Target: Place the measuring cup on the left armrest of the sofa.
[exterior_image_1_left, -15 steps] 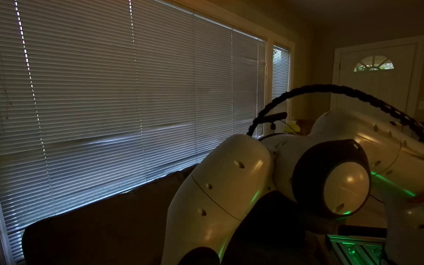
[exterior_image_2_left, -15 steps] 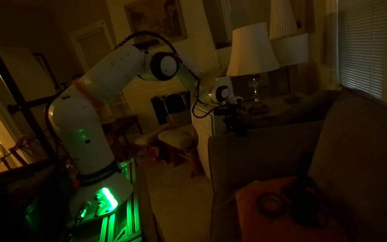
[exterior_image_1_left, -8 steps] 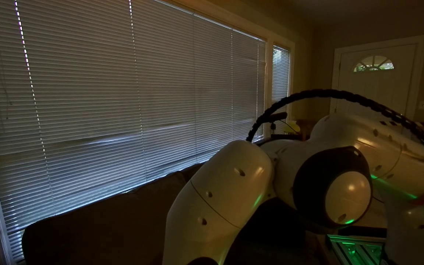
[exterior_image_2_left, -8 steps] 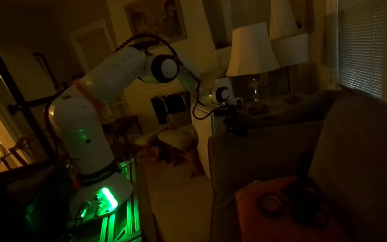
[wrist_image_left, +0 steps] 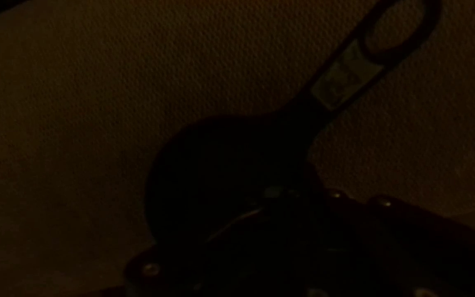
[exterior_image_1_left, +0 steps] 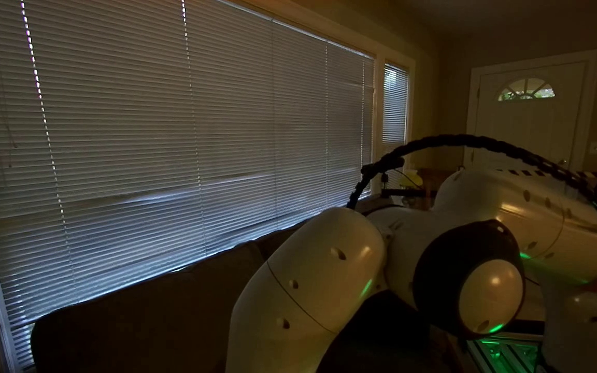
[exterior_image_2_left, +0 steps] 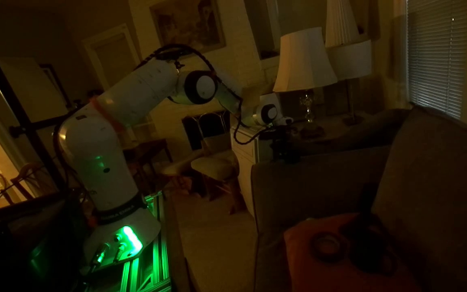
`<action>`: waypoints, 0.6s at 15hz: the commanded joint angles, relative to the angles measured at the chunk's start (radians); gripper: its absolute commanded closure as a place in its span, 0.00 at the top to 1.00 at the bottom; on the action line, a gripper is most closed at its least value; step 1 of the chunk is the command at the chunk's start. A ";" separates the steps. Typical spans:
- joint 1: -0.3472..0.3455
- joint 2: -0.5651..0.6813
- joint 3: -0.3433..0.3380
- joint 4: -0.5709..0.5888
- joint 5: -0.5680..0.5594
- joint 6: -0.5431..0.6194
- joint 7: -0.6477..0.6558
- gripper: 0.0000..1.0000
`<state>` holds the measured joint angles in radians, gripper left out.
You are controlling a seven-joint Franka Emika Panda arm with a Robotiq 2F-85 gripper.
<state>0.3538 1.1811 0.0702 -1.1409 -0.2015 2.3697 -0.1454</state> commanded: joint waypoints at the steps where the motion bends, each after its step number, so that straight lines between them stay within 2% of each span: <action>1: 0.007 0.047 -0.011 0.079 -0.023 -0.061 -0.011 0.01; 9: 0.009 0.065 -0.024 0.124 -0.032 -0.124 -0.022 0.01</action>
<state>0.3545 1.2070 0.0550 -1.0760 -0.2128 2.2893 -0.1649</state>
